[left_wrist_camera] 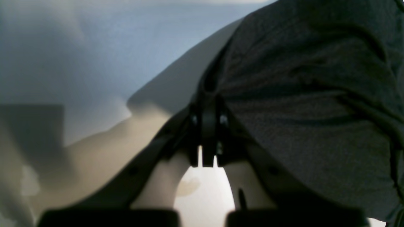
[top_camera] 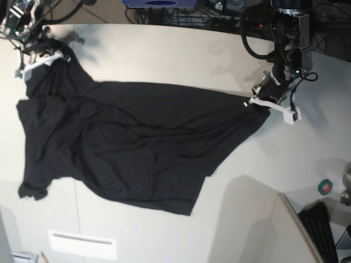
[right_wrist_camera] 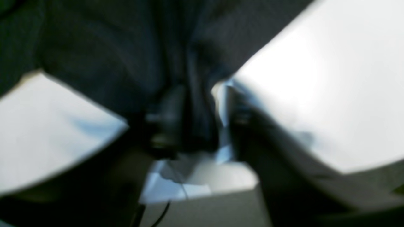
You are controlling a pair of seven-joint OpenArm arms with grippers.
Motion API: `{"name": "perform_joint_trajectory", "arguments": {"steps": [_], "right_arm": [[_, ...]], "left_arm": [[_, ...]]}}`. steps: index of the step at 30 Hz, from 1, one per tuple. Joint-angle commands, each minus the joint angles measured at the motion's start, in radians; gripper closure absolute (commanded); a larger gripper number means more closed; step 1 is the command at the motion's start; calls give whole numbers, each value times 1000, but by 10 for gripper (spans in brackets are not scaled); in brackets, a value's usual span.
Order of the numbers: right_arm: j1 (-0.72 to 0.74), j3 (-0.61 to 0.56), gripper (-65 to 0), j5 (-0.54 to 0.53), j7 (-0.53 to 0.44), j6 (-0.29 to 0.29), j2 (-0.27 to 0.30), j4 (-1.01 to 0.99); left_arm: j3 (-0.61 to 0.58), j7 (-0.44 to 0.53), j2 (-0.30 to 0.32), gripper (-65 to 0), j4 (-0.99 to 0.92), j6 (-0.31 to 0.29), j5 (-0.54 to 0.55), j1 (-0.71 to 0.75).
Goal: Layout the t-shirt on the table in an organized manner, then fold the t-shirt properly
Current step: 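Hold the edge with the left gripper while the right gripper adjusts the collar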
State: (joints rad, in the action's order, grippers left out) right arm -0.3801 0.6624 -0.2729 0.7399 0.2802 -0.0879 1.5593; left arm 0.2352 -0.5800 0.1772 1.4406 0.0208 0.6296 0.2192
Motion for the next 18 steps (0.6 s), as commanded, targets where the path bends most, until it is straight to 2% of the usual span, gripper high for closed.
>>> {"name": "perform_joint_trajectory", "arguments": {"steps": [1, 5, 7, 9, 11, 12, 13, 16, 18], "right_arm": [[-20, 3, -287, -9, -12, 3, 10, 59], [-46, 9, -291, -9, -27, 4, 21, 185], [-12, 10, -287, -4, -69, 4, 56, 183], [33, 10, -227, -2, -102, 4, 90, 111], [77, 10, -114, -1, -118, 3, 122, 25], [100, 10, -30, -1, -119, 3, 144, -29], [123, 10, 0, -1, -121, 3, 162, -82], [158, 20, 0, -1, -125, 0, 193, -188], [168, 50, 0, -1, -125, 0, 193, -217]], "left_arm": [[6, 15, 9, 0, 15, -8, 2, -4], [6, 15, 9, 0, 13, -8, 2, -8], [6, 15, 9, 0, 13, -8, 2, -10], [6, 15, 9, 0, 13, -8, 2, -10], [6, 15, 9, 0, 13, -8, 2, -10], [6, 15, 9, 0, 13, -8, 2, -10], [6, 15, 9, 0, 13, -8, 2, -10], [6, 15, 9, 0, 13, -8, 2, -7], [6, 15, 9, 0, 13, -8, 2, -2]]}}
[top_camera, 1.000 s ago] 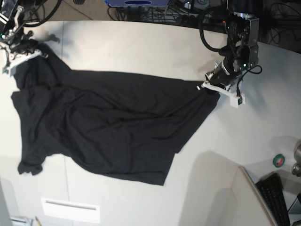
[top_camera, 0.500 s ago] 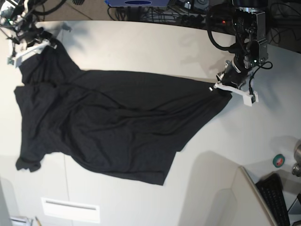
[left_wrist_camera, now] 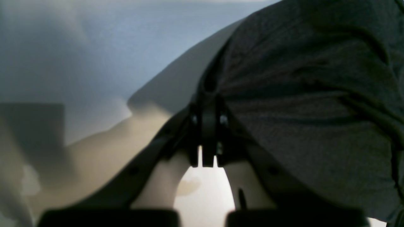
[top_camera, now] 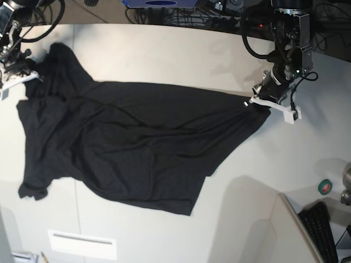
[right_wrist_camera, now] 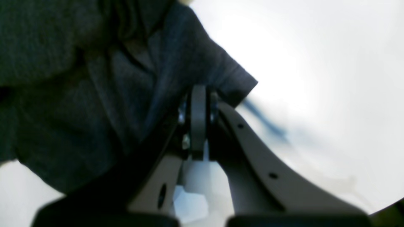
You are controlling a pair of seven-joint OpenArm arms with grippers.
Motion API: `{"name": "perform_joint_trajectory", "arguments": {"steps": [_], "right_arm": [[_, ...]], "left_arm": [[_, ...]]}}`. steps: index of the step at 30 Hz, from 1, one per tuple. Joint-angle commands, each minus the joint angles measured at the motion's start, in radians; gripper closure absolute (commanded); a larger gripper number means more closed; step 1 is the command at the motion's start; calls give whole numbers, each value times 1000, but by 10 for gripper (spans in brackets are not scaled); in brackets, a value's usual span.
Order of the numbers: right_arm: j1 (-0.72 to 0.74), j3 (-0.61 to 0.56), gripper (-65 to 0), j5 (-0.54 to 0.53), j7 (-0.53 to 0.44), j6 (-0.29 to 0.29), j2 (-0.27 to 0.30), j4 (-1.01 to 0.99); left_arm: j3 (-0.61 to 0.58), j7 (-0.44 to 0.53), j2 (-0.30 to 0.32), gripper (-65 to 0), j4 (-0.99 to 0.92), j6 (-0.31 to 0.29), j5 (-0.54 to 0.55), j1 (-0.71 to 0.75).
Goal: Layout the t-shirt on the table in an organized manner, then fold the t-shirt properly
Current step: 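Hold the edge with the left gripper while the right gripper adjusts the collar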
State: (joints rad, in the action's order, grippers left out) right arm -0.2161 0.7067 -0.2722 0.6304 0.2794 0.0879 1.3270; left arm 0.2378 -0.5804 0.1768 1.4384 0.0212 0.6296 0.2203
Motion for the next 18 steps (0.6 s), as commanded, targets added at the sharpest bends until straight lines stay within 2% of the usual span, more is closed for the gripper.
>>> {"name": "perform_joint_trajectory", "arguments": {"steps": [1, 6, 8, 10, 12, 18], "right_arm": [[8, 15, 0, -2, -16, 1, 17, 4], [7, 21, 0, 0, -16, -4, 31, -57], [-27, 31, 0, 0, -14, -64, 28, -37], [-76, 54, 0, -2, -14, -119, 10, 23], [-125, 64, 0, -2, -14, -125, -32, 81], [-223, 66, 0, -5, -16, -125, -101, 242]], "left_arm": [[4, 15, 10, 0, 15, -8, 2, -2], [4, 15, 10, 0, 15, -8, 2, -2], [4, 15, 10, 0, 15, -8, 2, -2], [4, 15, 10, 0, 17, -8, 2, 0], [4, 15, 10, 0, 17, -8, 2, 0], [4, 15, 8, 0, 19, -8, 3, 0]]}}
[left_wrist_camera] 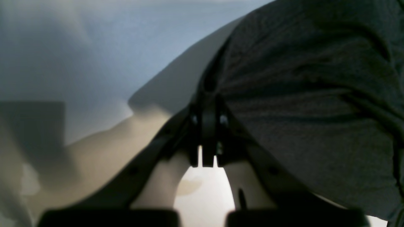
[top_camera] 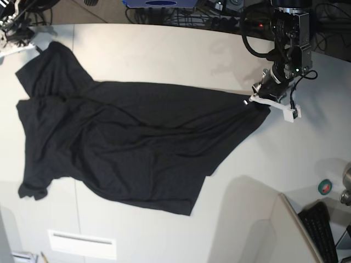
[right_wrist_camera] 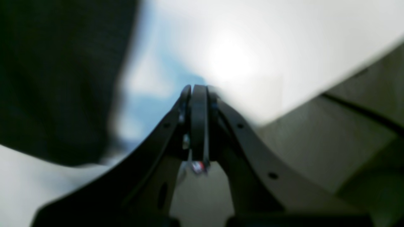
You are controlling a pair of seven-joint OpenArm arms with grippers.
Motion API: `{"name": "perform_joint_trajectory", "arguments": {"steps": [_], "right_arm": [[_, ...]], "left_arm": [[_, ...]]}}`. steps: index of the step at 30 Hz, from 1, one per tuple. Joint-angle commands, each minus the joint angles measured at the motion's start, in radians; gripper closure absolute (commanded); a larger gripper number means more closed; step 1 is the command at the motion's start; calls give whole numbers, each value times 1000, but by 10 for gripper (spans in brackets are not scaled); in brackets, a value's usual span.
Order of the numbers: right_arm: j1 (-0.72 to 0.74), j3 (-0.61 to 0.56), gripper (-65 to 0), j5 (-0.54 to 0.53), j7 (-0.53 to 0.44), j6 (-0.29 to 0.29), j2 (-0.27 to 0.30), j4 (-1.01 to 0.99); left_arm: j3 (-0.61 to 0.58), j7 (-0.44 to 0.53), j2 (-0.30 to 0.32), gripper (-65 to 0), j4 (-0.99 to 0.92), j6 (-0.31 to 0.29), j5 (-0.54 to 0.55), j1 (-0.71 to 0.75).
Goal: Layout the t-shirt on the table in an organized manner, then fold the t-shirt properly
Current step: 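Hold the edge with the left gripper while the right gripper adjusts the collar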
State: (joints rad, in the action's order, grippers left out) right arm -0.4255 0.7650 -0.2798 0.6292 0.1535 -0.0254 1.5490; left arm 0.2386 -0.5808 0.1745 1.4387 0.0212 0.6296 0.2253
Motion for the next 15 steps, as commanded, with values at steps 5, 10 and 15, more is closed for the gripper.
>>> {"name": "perform_joint_trajectory", "arguments": {"steps": [5, 10, 15], "right_arm": [[38, -3, 0, 6, -15, 4, 40, 86], [182, -5, 0, 6, -12, 4, 117, -72], [277, -6, 0, 6, -12, 4, 161, -250]], "left_arm": [[3, 15, 10, 0, 21, -8, 2, -5], [3, 15, 10, 0, 21, -8, 2, -4], [3, 15, 12, 0, 18, -8, 2, -4]]}}
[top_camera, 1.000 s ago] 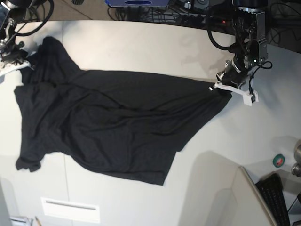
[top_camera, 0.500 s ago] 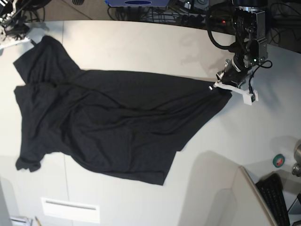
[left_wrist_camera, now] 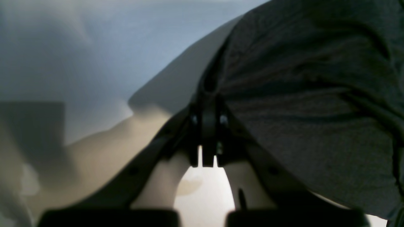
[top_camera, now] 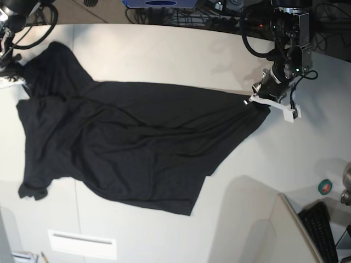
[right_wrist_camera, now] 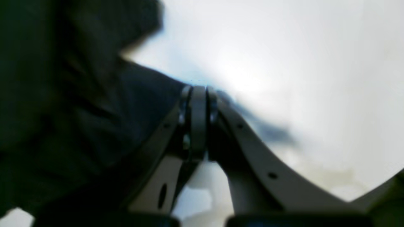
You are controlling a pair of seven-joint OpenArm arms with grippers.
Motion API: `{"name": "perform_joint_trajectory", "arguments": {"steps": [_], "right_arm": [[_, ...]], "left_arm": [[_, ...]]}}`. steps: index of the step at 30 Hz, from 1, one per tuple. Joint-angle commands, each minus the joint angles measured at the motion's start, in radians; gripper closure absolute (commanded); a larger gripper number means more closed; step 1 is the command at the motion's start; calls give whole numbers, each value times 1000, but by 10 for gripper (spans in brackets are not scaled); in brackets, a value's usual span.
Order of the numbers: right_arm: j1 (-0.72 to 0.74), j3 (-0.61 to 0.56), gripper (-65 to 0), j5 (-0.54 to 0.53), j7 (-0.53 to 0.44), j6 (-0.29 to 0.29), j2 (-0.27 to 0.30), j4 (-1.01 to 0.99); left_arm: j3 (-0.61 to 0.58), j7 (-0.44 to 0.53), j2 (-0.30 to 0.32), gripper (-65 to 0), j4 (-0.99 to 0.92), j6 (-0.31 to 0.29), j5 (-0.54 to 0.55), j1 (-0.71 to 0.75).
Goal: Layout the t-shirt on the table in an organized manner, then fold the t-shirt properly
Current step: 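Hold the edge with the left gripper while the right gripper adjusts the collar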
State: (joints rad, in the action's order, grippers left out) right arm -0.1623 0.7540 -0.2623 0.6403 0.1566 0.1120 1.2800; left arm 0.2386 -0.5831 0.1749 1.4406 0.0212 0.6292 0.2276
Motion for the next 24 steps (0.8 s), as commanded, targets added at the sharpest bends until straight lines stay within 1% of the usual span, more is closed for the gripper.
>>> {"name": "perform_joint_trajectory", "arguments": {"steps": [1, 11, 19, 20, 24], "right_arm": [[17, 5, 0, -12, -23, 1, 25, 3], [-3, 9, 0, -10, -24, -1, 25, -52], [-124, 19, 0, -12, -26, -9, 15, -46], [-136, 19, 0, -12, -26, -9, 1, -46], [-176, 94, 0, -10, -26, -9, -45, 34]], "left_arm": [[3, 18, 12, 0, 16, -8, 2, -6], [3, 18, 12, 0, 16, -8, 2, -6], [3, 18, 12, 0, 18, -8, 2, -6], [3, 18, 12, 0, 18, -8, 2, -6], [3, 18, 12, 0, 18, -8, 2, -7]]}}
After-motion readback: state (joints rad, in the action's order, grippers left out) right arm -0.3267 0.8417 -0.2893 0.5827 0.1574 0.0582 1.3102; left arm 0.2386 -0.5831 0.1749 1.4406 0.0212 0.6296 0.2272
